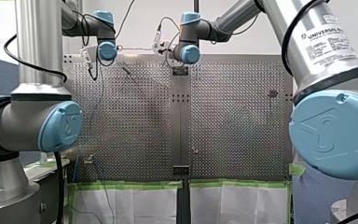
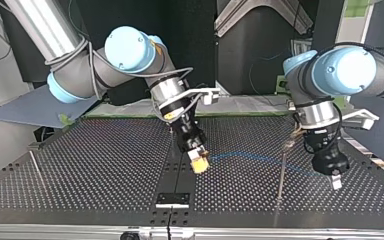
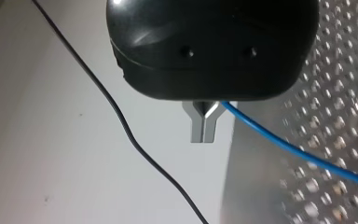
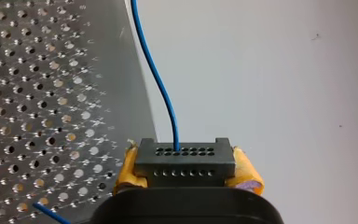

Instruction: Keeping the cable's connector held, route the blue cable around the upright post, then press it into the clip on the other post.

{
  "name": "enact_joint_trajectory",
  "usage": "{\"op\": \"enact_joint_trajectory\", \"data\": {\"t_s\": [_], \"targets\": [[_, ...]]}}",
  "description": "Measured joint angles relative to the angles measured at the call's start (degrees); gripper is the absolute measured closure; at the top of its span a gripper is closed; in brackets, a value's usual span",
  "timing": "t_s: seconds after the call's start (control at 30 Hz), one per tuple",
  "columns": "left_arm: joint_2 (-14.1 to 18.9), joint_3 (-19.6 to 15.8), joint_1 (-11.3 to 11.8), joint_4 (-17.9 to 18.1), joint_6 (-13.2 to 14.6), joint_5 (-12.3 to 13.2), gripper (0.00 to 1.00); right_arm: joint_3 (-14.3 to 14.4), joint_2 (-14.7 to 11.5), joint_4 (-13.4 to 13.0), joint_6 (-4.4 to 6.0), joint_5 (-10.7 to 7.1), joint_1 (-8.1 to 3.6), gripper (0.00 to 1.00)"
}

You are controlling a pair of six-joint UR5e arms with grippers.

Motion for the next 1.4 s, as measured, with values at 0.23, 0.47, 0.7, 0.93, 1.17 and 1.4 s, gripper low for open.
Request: {"op": "enact_joint_trajectory", "data": {"t_s": [0.23,0.47,0.7,0.93,1.17,1.4], "targets": [[-2.31,0.23,4.27,0.0,-0.44,4.28,1.0,-3.13,3.77,-0.15,-0.05,-0.33,-0.07,1.0],[-5.2,0.67,5.83,0.67,-0.67,8.06,1.0,-6.85,7.7,-0.17,-0.15,-0.66,0.05,1.0],[-8.57,0.93,4.97,0.98,-0.94,11.46,1.0,-8.06,11.57,-0.57,-0.23,-0.46,-0.1,1.0],[-12.88,0.95,4.79,1.21,-1.45,15.35,1.0,-8.19,14.55,-0.8,-0.61,-0.28,-0.23,1.0],[-16.61,0.96,4.49,1.35,-1.75,16.14,1.0,-8.18,15.58,-0.59,-1.29,-0.1,-0.59,1.0],[-17.53,0.97,4.34,2.04,-3.43,15.96,1.0,-8.15,16.61,0.56,-1.83,-0.15,-0.56,1.0]]}}
